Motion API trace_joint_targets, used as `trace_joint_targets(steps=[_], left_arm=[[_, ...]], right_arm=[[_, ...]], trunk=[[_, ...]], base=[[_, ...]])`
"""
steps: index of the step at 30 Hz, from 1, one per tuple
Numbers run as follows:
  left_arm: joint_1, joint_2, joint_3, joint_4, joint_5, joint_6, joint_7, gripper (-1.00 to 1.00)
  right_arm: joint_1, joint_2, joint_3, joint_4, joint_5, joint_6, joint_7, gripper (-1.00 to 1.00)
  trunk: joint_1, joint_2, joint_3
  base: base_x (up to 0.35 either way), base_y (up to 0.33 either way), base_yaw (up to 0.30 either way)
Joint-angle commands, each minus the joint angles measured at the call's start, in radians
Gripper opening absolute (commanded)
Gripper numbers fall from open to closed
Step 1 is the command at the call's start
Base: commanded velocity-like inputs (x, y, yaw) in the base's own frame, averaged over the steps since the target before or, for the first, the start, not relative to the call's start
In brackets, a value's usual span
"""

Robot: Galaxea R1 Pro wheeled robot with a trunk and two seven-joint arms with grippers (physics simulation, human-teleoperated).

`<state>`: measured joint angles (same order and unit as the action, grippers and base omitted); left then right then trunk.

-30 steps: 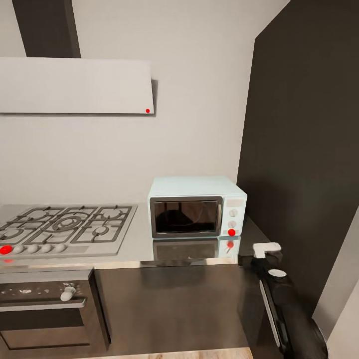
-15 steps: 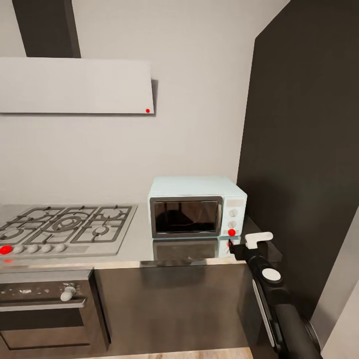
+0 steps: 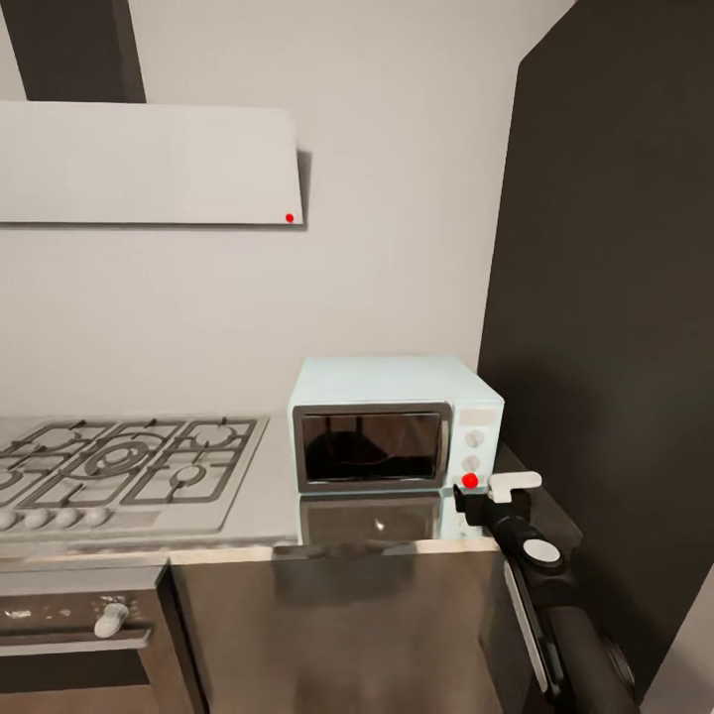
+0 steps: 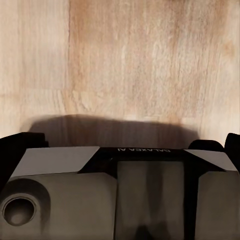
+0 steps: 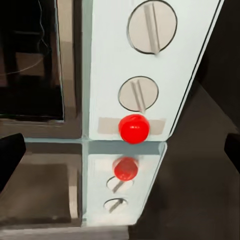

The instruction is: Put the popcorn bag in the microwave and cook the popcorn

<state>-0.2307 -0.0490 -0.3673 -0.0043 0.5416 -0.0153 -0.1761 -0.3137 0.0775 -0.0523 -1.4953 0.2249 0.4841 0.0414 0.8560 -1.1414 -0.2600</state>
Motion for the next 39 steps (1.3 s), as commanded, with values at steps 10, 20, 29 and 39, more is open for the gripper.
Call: trace_joint_targets(steps=[10,20,29,39], left_arm=[[-0.001,0.000,-0.008,0.001,0.011,-0.002,-0.003,1.00],[-0.001,-0.001,-0.008,0.001,0.011,-0.002,-0.003,1.00],[-0.001,0.000,-0.007,0.001,0.011,-0.002,-0.003,1.00],[-0.001,0.000,-0.007,0.001,0.011,-0.002,-0.003,1.00]], right_arm=[[-0.001,-0.008,-0.027,0.073,-0.036,-0.016,0.017,1.00],[-0.015,-0.057,-0.035,0.114,-0.109,-0.078,0.039,1.00],[-0.035,-0.079,-0.040,0.135,-0.127,-0.078,0.064,1.00],[-0.036,-0.080,-0.040,0.135,-0.121,-0.074,0.051,-1.00]], trunk=[[0.000,-0.001,-0.001],[0.000,-0.001,-0.001],[0.000,-0.001,-0.001],[0.000,-0.001,-0.001]], base=[[0.038,0.000,0.000],[0.000,0.000,0.000],[0.000,0.000,0.000],[0.000,0.000,0.000]])
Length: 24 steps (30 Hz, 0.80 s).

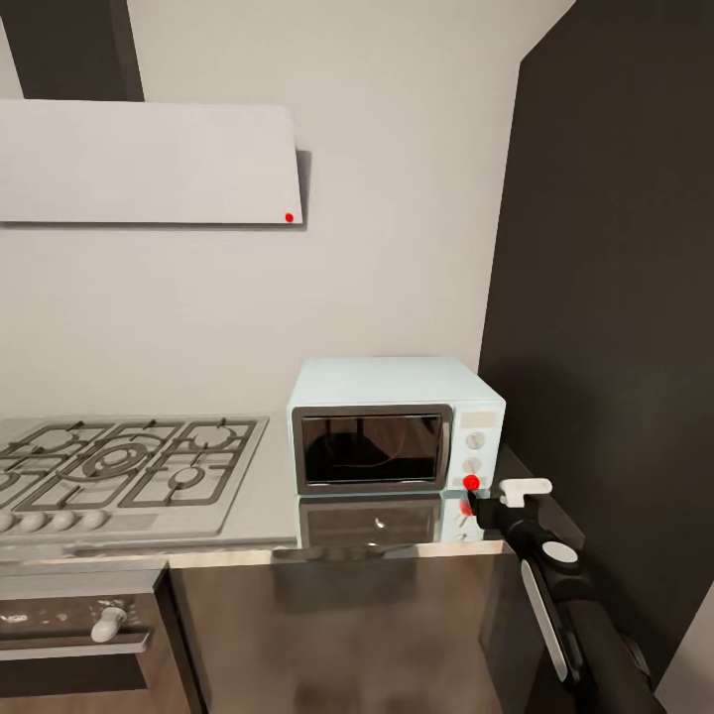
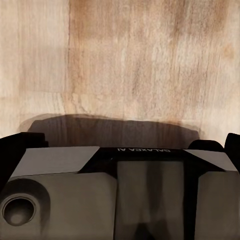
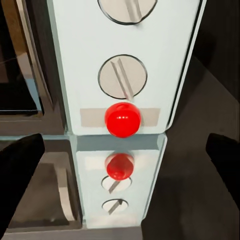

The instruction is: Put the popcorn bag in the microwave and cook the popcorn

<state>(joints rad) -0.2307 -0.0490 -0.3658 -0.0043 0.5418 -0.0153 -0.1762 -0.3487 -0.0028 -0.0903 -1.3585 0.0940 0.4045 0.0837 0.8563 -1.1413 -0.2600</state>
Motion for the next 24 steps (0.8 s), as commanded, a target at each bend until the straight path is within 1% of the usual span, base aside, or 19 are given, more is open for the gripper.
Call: trace_joint_targets(steps=[1,10,15,21,24], left_arm=[[-0.001,0.000,-0.008,0.001,0.010,-0.002,-0.003,1.00],[-0.001,0.000,-0.008,0.001,0.010,-0.002,-0.003,1.00],[-0.001,0.000,-0.009,0.001,0.010,-0.002,-0.003,1.00],[-0.001,0.000,-0.009,0.001,0.010,-0.002,-0.003,1.00],[-0.001,0.000,-0.009,0.001,0.010,-0.002,-0.003,1.00]], right_arm=[[-0.001,0.000,-0.002,-0.001,0.010,0.006,0.009,-1.00],[0.000,0.003,-0.002,-0.001,0.009,0.000,0.011,-1.00],[0.000,0.015,0.000,-0.005,0.006,-0.013,0.013,-1.00],[0.000,0.007,-0.001,0.005,0.005,-0.018,0.007,-1.00],[0.000,0.002,-0.002,0.011,0.000,-0.018,0.018,-1.00]], trunk=[[0.000,-0.001,-0.001],[0.000,-0.001,-0.001],[0.000,-0.001,-0.001],[0.000,-0.001,-0.001],[0.000,-0.001,-0.001]], base=[[0.000,0.000,0.000],[0.000,0.000,0.000],[0.000,0.000,0.000],[0.000,0.000,0.000],[0.000,0.000,0.000]])
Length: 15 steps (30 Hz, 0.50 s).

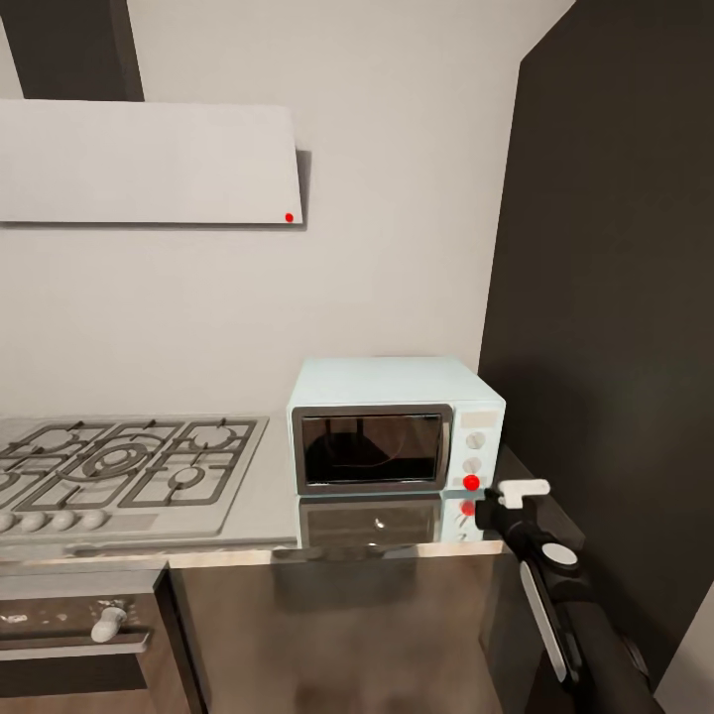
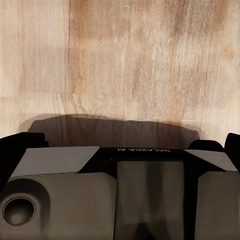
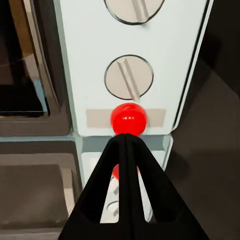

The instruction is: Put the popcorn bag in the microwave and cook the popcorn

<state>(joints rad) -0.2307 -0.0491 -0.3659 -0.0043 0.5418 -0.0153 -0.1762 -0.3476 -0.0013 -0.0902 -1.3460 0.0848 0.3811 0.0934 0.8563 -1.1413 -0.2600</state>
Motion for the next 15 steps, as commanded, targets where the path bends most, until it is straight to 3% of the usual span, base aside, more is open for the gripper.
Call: trace_joint_targets(steps=[1,3,5,6,15], left_arm=[[-0.001,0.000,-0.008,0.001,0.010,-0.002,-0.003,1.00],[-0.001,0.000,-0.008,0.001,0.010,-0.002,-0.003,1.00],[-0.001,0.000,-0.008,0.001,0.010,-0.002,-0.003,1.00],[-0.001,0.000,-0.008,0.001,0.010,-0.002,-0.003,1.00],[-0.001,0.000,-0.008,0.001,0.010,-0.002,-0.003,1.00]], right_arm=[[-0.001,-0.004,-0.002,0.010,0.008,0.004,0.022,-1.00],[-0.002,-0.022,-0.003,0.021,0.007,0.004,0.049,-1.00],[-0.002,-0.061,-0.012,0.040,0.008,0.004,0.084,-1.00],[-0.001,-0.068,-0.015,0.044,0.010,0.002,0.091,-1.00],[-0.001,-0.066,-0.020,0.034,0.012,-0.017,0.075,-1.00]], trunk=[[0.000,-0.001,-0.001],[0.000,-0.001,-0.001],[0.000,-0.001,-0.001],[0.000,-0.001,-0.001],[0.000,-0.001,-0.001]], base=[[0.000,0.000,0.000],[0.000,0.000,0.000],[0.000,0.000,0.000],[0.000,0.000,0.000],[0.003,0.000,0.000]])
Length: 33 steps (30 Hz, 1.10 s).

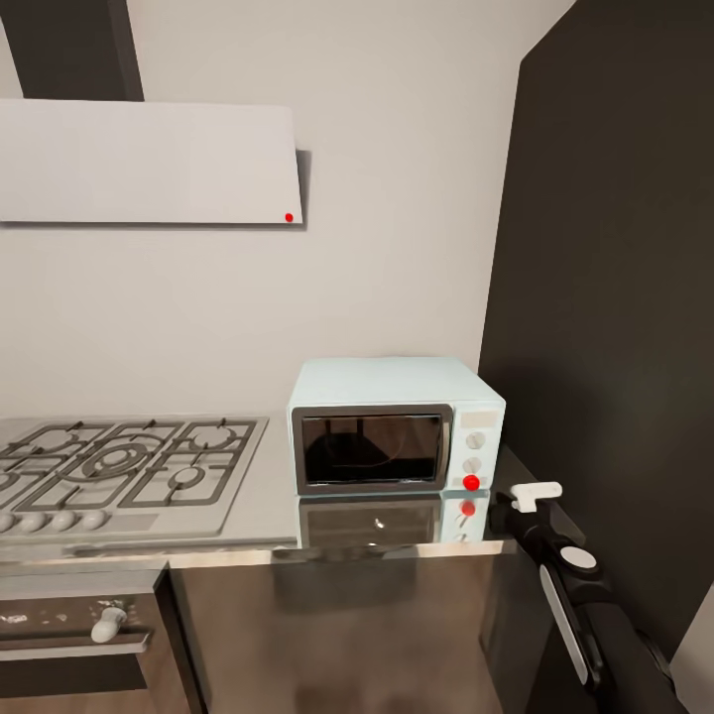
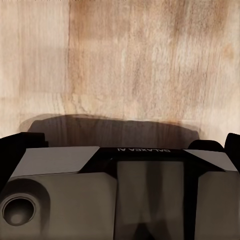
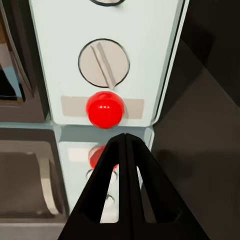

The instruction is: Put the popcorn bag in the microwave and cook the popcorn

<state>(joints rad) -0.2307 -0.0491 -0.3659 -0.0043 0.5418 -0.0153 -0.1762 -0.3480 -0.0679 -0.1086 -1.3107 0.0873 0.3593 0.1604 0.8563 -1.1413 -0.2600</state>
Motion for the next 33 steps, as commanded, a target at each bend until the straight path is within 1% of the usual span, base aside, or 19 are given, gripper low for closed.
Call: trace_joint_targets(steps=[1,13,25,29,33], left_arm=[[-0.001,0.000,-0.008,0.001,0.010,-0.002,-0.003,1.00],[-0.001,0.001,-0.008,0.001,0.010,-0.002,-0.003,1.00],[-0.001,0.000,-0.008,0.001,0.010,-0.002,-0.003,1.00],[-0.001,0.000,-0.008,0.001,0.010,-0.002,-0.003,1.00],[-0.001,0.001,-0.008,0.001,0.010,-0.002,-0.003,1.00]], right_arm=[[-0.001,0.000,-0.002,-0.001,0.009,0.005,0.008,-1.00],[0.000,0.003,0.001,0.012,0.010,0.001,0.007,-1.00],[0.000,0.007,-0.002,0.024,0.011,0.001,0.004,-1.00],[0.000,0.007,0.000,0.086,0.016,-0.016,0.003,-1.00],[0.000,0.007,0.001,0.101,0.017,-0.034,-0.005,-1.00]], trunk=[[0.000,-0.001,-0.001],[0.000,-0.001,-0.001],[0.000,-0.001,-0.001],[0.000,-0.001,-0.001],[0.000,-0.001,-0.001]], base=[[0.091,0.000,0.000],[0.249,0.000,0.000],[0.010,0.000,0.000],[0.006,0.000,0.000],[0.130,0.000,0.000]])
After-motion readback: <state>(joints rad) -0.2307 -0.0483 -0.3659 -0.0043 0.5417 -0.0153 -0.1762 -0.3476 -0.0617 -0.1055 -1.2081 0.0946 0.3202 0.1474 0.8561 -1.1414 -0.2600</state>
